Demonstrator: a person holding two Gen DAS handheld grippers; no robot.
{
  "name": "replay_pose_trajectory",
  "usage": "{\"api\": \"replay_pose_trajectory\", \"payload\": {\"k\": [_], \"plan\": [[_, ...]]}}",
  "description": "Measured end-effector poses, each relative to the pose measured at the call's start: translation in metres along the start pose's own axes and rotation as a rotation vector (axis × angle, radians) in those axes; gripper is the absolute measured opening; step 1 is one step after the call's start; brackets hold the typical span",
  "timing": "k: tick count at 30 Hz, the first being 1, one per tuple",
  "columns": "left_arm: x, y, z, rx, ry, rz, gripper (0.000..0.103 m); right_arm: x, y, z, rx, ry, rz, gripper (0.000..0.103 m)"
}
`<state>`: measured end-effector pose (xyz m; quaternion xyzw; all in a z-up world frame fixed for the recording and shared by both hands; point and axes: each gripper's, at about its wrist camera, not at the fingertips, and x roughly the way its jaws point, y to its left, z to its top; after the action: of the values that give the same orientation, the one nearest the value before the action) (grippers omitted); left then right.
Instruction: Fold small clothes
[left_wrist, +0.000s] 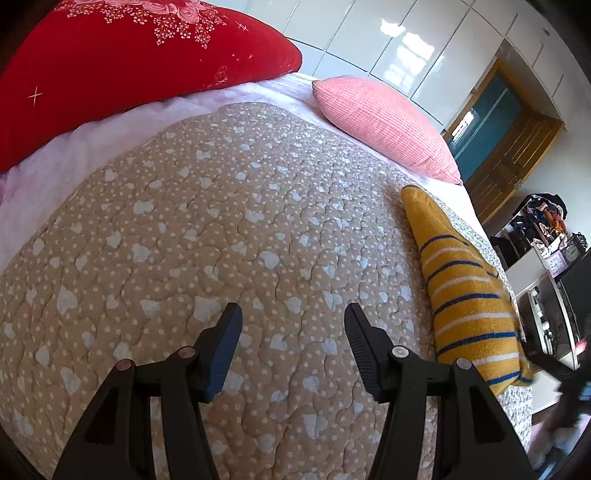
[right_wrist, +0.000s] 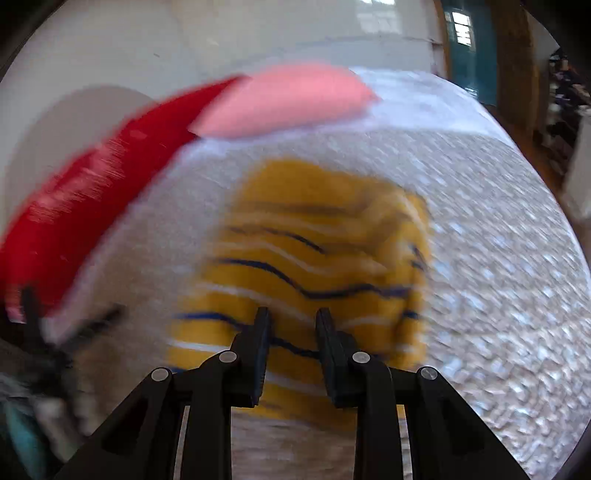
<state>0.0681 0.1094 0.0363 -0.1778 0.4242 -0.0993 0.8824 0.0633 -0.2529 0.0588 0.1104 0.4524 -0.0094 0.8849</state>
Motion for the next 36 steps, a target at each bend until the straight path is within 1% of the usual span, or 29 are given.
{"api": "replay_pose_trajectory", "payload": {"k": [1,2,3,4,5,6,7,8,10,11,12,13,14,15,16,17,18,19,21,22,24,26,27,28,29,31,33,34,36], "plan": [[0.000,0.000,0.000,0.003,0.001,-0.005,0.056,0.008,-0.012,-0.003,0.008,0.013,-0.076,0.021],[0.000,-0.001,0.000,0.007,0.003,-0.009,0.056,0.013,-0.024,-0.006,0.017,0.013,-0.120,0.021],[0.000,-0.003,0.000,0.012,0.004,-0.019,0.056,0.012,-0.035,-0.008,0.043,0.008,-0.147,0.025],[-0.001,-0.005,-0.001,0.017,0.005,-0.024,0.057,0.010,-0.041,-0.008,0.067,0.009,-0.187,0.050],[0.000,-0.008,-0.002,0.025,0.008,-0.028,0.057,0.004,-0.051,-0.010,0.104,0.008,-0.209,0.054],[0.001,-0.012,-0.004,0.037,0.011,-0.031,0.057,-0.002,-0.056,-0.012,0.126,-0.002,-0.187,0.054],[0.002,-0.017,-0.006,0.050,0.015,-0.034,0.057,-0.011,-0.062,-0.016,0.156,-0.019,-0.128,0.054],[0.003,-0.022,-0.009,0.063,0.020,-0.035,0.057,-0.018,-0.066,-0.018,0.176,-0.030,-0.099,0.054],[0.006,-0.029,-0.015,0.078,0.044,-0.033,0.057,-0.030,-0.072,-0.024,0.201,-0.051,-0.086,0.054],[0.007,-0.031,-0.017,0.076,0.063,-0.041,0.057,-0.036,-0.076,-0.028,0.217,-0.064,-0.062,0.054],[0.009,-0.033,-0.019,0.062,0.096,-0.069,0.057,-0.040,-0.082,-0.032,0.234,-0.074,-0.029,0.055],[0.009,-0.035,-0.020,0.051,0.117,-0.096,0.057,-0.042,-0.086,-0.035,0.253,-0.080,0.007,0.059],[0.011,-0.038,-0.019,0.040,0.135,-0.122,0.057,-0.043,-0.094,-0.037,0.282,-0.083,0.064,0.061],[0.012,-0.040,-0.017,0.037,0.146,-0.135,0.058,-0.043,-0.101,-0.036,0.314,-0.087,0.126,0.067],[0.015,-0.045,-0.015,0.029,0.163,-0.159,0.061,-0.041,-0.107,-0.033,0.341,-0.093,0.171,0.072],[0.019,-0.050,-0.011,0.018,0.184,-0.198,0.066,-0.039,-0.111,-0.030,0.363,-0.098,0.202,0.074],[0.023,-0.056,-0.009,0.015,0.201,-0.231,0.070,-0.034,-0.115,-0.026,0.382,-0.102,0.233,0.080],[0.030,-0.065,-0.005,0.018,0.230,-0.279,0.073,-0.025,-0.120,-0.019,0.402,-0.101,0.272,0.081],[0.048,-0.086,0.000,0.044,0.279,-0.336,0.073,-0.005,-0.124,-0.010,0.432,-0.086,0.299,0.083],[0.056,-0.095,0.000,0.067,0.293,-0.346,0.074,-0.001,-0.120,-0.009,0.442,-0.076,0.315,0.083],[0.074,-0.116,-0.001,0.106,0.322,-0.350,0.078,0.027,-0.114,0.001,0.464,-0.037,0.359,0.083],[0.087,-0.128,-0.001,0.118,0.355,-0.358,0.078,0.047,-0.105,0.010,0.456,-0.013,0.363,0.083],[0.091,-0.134,0.000,0.137,0.370,-0.342,0.074,0.055,-0.095,0.014,0.432,-0.004,0.371,0.073],[0.089,-0.139,0.004,0.151,0.375,-0.340,0.048,0.061,-0.090,0.019,0.427,0.004,0.394,0.055],[0.081,-0.145,0.009,0.180,0.371,-0.317,0.042,0.066,-0.087,0.023,0.442,0.012,0.423,0.053],[0.058,-0.154,0.018,0.250,0.308,-0.265,0.038,0.057,-0.079,0.029,0.437,-0.015,0.452,0.046],[0.031,-0.161,0.023,0.324,0.241,-0.227,0.038,0.041,-0.074,0.029,0.410,-0.056,0.485,0.045],[0.023,-0.163,0.023,0.346,0.225,-0.212,0.038,0.032,-0.072,0.025,0.402,-0.076,0.514,0.045],[0.017,-0.164,0.020,0.381,0.218,-0.179,0.040,0.022,-0.072,0.017,0.385,-0.092,0.509,0.047]]}}
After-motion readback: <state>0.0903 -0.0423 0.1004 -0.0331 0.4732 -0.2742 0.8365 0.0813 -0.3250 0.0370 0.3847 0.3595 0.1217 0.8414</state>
